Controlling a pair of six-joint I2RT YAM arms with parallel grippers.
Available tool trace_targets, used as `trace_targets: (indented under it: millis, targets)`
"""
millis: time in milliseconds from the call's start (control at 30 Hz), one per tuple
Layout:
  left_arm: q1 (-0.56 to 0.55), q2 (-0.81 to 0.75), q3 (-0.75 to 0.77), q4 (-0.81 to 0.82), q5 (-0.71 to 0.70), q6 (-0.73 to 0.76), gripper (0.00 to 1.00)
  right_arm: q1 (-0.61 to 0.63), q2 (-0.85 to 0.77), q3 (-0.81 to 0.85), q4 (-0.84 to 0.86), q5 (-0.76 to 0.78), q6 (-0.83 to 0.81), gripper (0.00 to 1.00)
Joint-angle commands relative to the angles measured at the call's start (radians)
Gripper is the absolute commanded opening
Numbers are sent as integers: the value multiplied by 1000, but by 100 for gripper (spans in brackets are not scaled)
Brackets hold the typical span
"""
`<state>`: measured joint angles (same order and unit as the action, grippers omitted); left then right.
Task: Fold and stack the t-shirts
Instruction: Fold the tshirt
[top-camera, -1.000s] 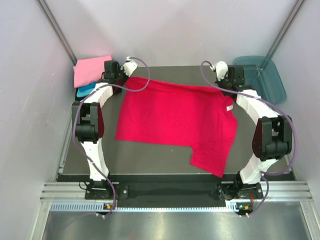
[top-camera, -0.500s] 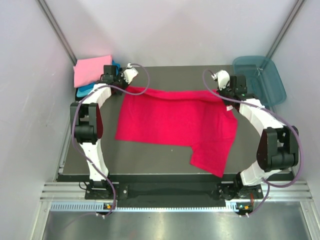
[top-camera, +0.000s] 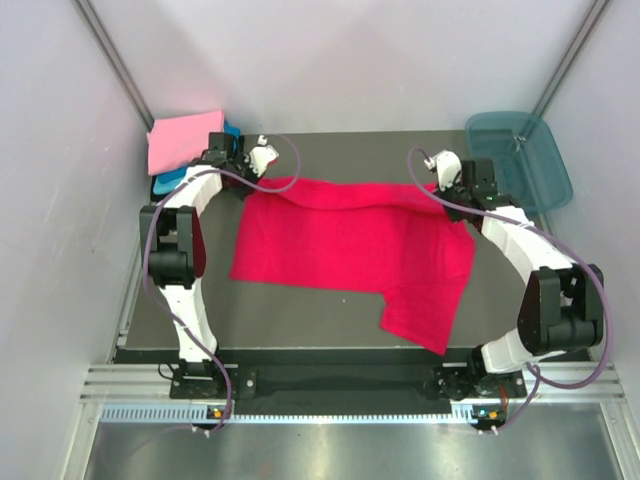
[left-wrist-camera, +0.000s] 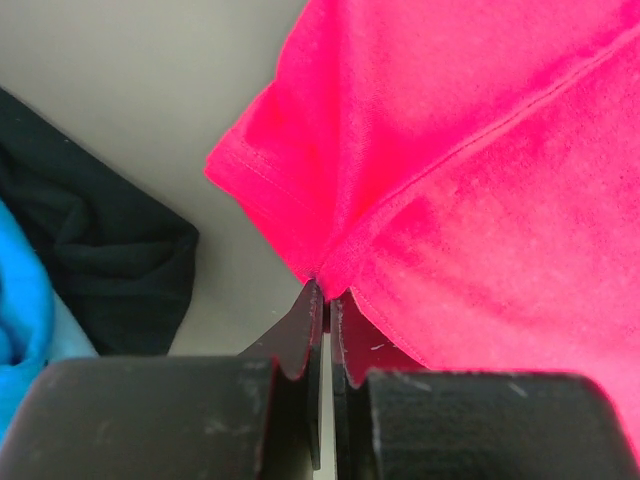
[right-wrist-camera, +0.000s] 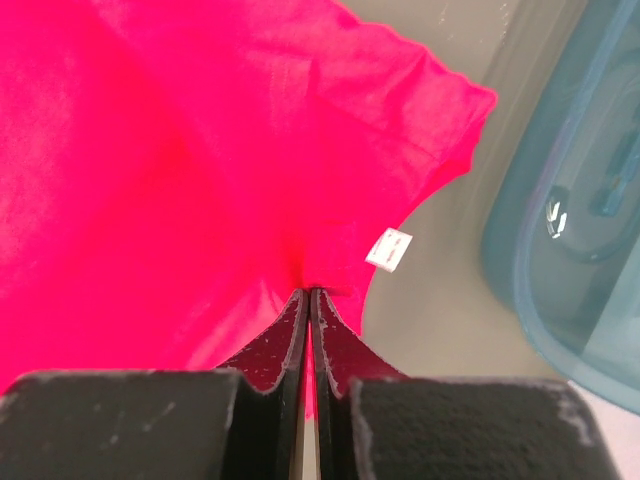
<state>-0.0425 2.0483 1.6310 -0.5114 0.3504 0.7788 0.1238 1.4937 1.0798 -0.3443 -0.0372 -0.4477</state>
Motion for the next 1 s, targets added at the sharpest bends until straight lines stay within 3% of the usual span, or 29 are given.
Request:
trace_targets:
  millis: [0,333,433,467,567,700,767,800,833,900,967]
  targets:
    - [0,-31,-23,-26,4,28,0,8,-49,-23,-4,-26,15,0]
    - [1,-28,-57,-1,-194,31,1,8,-73,-107,-28,-32,-23,0]
    - [1,-82,-59,65,-220,22,17,7,-96,-110,-53,-27,-29,2]
    - [1,-97,-54,76,-200,23,26,7,-110,-107,-58,-27,-26,12]
    - [1,-132,-33,83,-159,17,32,7,-109,-77,-78,-50,-23,28]
    - [0,-146,-16,88,-185,-16,37,4,-76,-21,-71,-96,-6,32]
    - [0,-151,-11,114,-185,-45,54,4,-38,12,-67,-119,-2,33]
    - [0,-151,-10,120,-174,-55,72,4,-21,25,-64,-142,0,33]
    - [-2,-146,-7,126,-168,-62,75,2,15,41,-71,-161,0,33]
    - [-11,-108,30,99,-154,-91,77,4,54,98,-93,-220,-9,32]
    - [-25,-56,132,27,-120,-117,63,4,120,159,-120,-253,-25,32]
